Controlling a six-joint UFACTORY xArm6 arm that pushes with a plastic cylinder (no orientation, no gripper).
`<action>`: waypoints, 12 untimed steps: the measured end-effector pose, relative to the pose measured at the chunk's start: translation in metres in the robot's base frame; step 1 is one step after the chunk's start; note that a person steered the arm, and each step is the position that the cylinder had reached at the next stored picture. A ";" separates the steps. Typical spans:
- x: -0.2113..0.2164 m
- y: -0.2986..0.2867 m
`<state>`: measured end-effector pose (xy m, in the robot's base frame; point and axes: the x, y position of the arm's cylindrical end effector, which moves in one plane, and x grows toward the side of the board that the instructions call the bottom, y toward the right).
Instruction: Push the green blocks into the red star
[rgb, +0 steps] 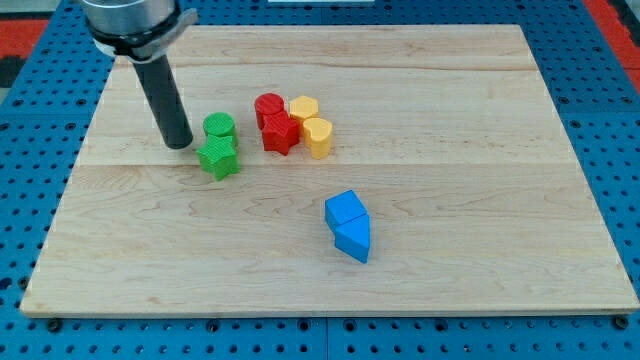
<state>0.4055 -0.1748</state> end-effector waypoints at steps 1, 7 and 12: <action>-0.005 0.030; 0.062 0.050; 0.087 0.077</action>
<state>0.4925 -0.0974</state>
